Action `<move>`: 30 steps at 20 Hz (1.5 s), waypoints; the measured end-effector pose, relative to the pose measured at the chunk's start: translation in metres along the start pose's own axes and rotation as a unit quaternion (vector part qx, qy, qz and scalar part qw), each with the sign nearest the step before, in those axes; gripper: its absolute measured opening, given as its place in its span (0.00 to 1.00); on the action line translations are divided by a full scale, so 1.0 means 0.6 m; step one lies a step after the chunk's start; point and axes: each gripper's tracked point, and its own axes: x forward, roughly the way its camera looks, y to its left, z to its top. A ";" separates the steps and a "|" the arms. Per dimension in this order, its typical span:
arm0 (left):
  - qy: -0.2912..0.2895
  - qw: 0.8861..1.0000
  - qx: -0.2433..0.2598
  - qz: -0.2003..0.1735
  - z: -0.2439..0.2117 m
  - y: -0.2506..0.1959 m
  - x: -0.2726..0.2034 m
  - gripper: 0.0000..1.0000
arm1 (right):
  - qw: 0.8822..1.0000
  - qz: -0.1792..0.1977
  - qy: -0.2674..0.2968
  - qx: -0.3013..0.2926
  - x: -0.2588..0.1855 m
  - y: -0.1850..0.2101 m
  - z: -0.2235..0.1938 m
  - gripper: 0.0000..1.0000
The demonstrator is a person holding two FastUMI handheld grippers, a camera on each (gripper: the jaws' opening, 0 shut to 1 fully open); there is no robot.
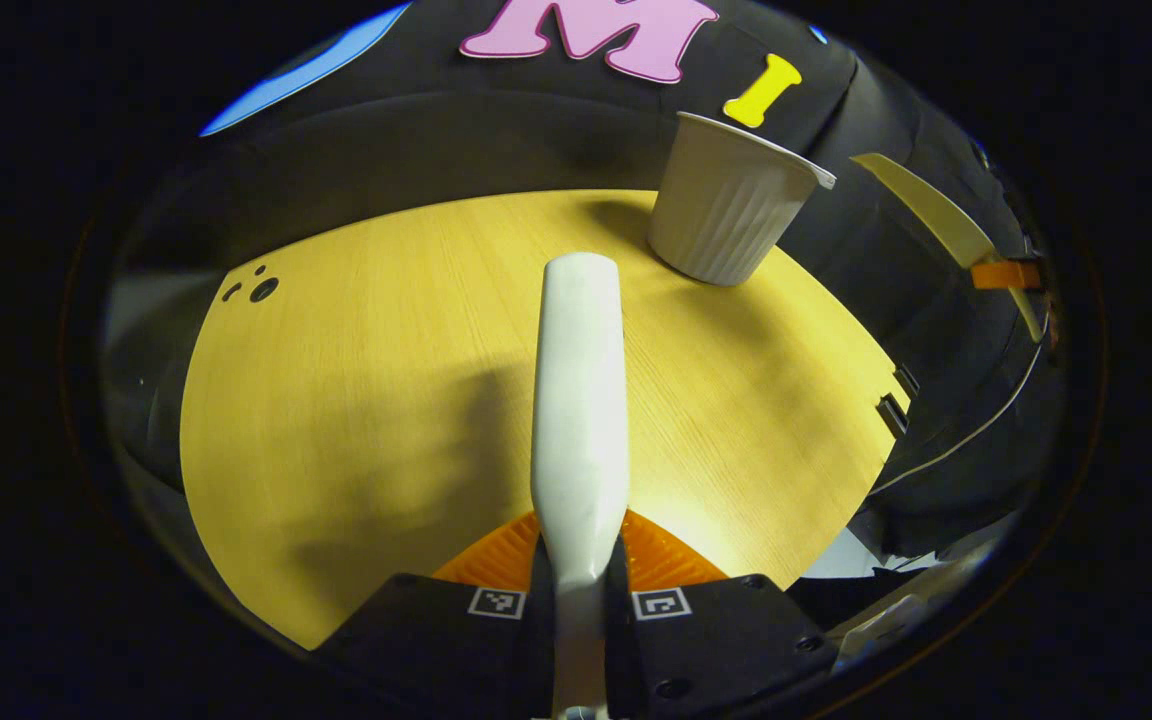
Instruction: Pick up the small broom and dustpan from the desktop, sweep the trash into the dustpan with the broom, and then empty the trash into the garbage bin.
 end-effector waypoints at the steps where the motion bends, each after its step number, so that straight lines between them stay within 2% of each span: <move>1: -0.005 1.000 -0.002 0.002 -0.003 0.006 -0.007 0.24 | 1.000 -0.015 -0.008 -0.007 0.001 -0.019 0.027 0.37; 2: -0.008 1.000 -0.006 0.001 -0.009 0.010 -0.015 0.24 | 1.000 -0.025 -0.012 -0.013 0.000 -0.033 0.051 0.34; 3: -0.011 1.000 -0.011 0.000 -0.012 0.015 -0.021 0.23 | 0.999 -0.037 -0.017 -0.019 0.001 -0.049 0.076 0.40; 4: -0.012 1.000 -0.014 0.000 -0.017 0.021 -0.025 0.22 | 0.998 -0.049 -0.016 -0.029 0.010 -0.067 0.092 0.37; 7: -0.015 1.000 -0.024 0.003 -0.027 0.038 -0.034 0.23 | 0.995 -0.076 0.002 -0.071 0.031 -0.099 0.141 0.40; 8: -0.016 0.999 -0.027 0.005 -0.031 0.044 -0.034 0.23 | 0.993 -0.083 0.008 -0.083 0.039 -0.106 0.156 0.37; 10: -0.017 0.999 -0.035 0.007 -0.035 0.050 -0.039 0.24 | 0.988 -0.097 0.016 -0.116 0.056 -0.114 0.186 0.37; 11: -0.018 0.999 -0.039 0.008 -0.036 0.053 -0.041 0.23 | 0.985 -0.104 0.020 -0.140 0.061 -0.119 0.199 0.40; 12: -0.018 0.999 -0.041 0.008 -0.039 0.053 -0.042 0.23 | 0.980 -0.112 0.025 -0.162 0.066 -0.123 0.213 0.37; 15: -0.019 0.999 -0.047 0.010 -0.042 0.057 -0.041 0.24 | 0.966 -0.131 0.045 -0.219 0.085 -0.129 0.251 0.37; 18: -0.022 0.998 -0.058 0.010 -0.042 0.054 -0.040 0.23 | 0.953 -0.131 0.077 -0.262 0.101 -0.126 0.271 0.37; 20: -0.024 0.998 -0.063 0.011 -0.043 0.053 -0.038 0.24 | 0.940 -0.133 0.099 -0.297 0.107 -0.123 0.279 0.34; 22: -0.024 0.997 -0.069 0.011 -0.045 0.050 -0.037 0.24 | 0.927 -0.129 0.121 -0.330 0.118 -0.115 0.284 0.37; 24: -0.024 0.997 -0.073 0.014 -0.048 0.050 -0.036 0.24 | 0.915 -0.128 0.143 -0.354 0.131 -0.113 0.288 0.37; 25: -0.023 0.997 -0.075 0.016 -0.049 0.050 -0.035 0.24 | 0.910 -0.128 0.150 -0.365 0.138 -0.113 0.293 0.40; 26: -0.023 0.996 -0.079 0.016 -0.051 0.049 -0.034 0.24 | 0.906 -0.127 0.158 -0.372 0.143 -0.110 0.296 0.37; 27: -0.022 0.996 -0.084 0.017 -0.053 0.048 -0.034 0.24 | 0.902 -0.125 0.167 -0.377 0.146 -0.107 0.297 0.40; 30: -0.021 0.995 -0.097 0.020 -0.061 0.048 -0.030 0.23 | 0.892 -0.118 0.188 -0.392 0.161 -0.103 0.302 0.37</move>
